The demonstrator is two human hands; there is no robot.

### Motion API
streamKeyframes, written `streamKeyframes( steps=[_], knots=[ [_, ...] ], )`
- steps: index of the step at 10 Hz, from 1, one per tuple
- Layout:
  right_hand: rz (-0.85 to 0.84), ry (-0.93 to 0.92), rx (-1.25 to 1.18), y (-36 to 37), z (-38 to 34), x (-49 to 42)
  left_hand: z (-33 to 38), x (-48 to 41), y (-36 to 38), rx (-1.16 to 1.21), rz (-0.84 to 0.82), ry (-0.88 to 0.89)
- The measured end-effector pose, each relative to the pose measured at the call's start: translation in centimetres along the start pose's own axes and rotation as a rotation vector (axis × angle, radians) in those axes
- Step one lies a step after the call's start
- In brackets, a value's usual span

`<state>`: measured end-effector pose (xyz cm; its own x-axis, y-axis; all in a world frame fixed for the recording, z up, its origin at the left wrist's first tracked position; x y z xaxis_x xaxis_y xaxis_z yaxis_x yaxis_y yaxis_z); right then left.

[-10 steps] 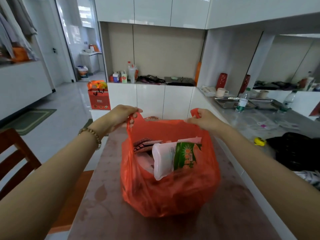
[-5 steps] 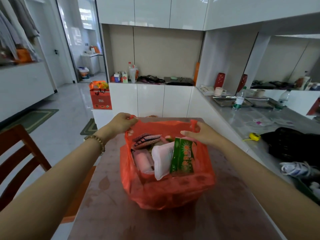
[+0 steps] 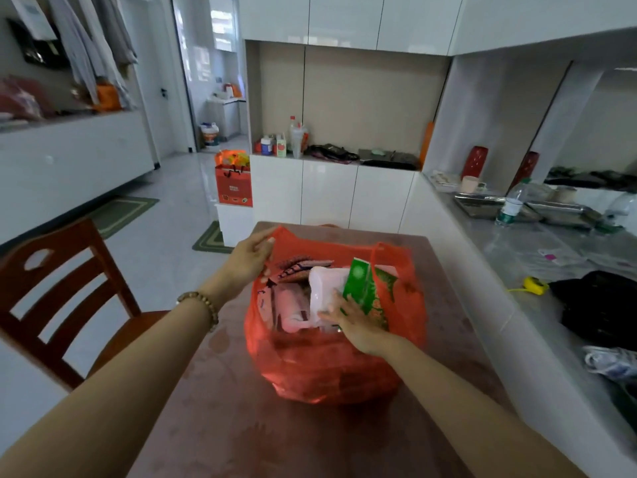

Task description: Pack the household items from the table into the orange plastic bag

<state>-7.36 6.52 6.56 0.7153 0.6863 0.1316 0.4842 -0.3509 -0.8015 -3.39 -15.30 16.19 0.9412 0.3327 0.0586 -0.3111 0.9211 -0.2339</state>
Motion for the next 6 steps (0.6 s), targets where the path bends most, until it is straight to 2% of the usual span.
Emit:
streamKeyframes(
  steps=[2, 4, 5, 6],
  knots=[
    [0.083, 0.089, -0.11, 0.4, -0.2, -2.6, 0.0, -0.7, -0.8, 0.025, -0.029, -0.027],
    [0.19, 0.06, -0.247, 0.2, -0.2, -0.2, 0.0, -1.0, -1.3, -0.003, -0.067, -0.042],
    [0.242, 0.024, -0.308, -1.5, -3.0, 2.1, 0.7, -0.4, -1.1, -0.043, -0.085, -0.026],
    [0.362, -0.043, -0.316, -4.6, -6.3, 3.8, 1.4, 0.2, -1.3, -0.115, -0.05, -0.014]
  ],
)
Point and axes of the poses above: each hand's wrist, its own x-axis away from the middle knuckle, its own y-axis out of the palm, z = x × y, the point moved 4 cm from there along -x, towards the middle knuckle, and after that the axes turned 11 degrees about -y, right-handed, at the moved point
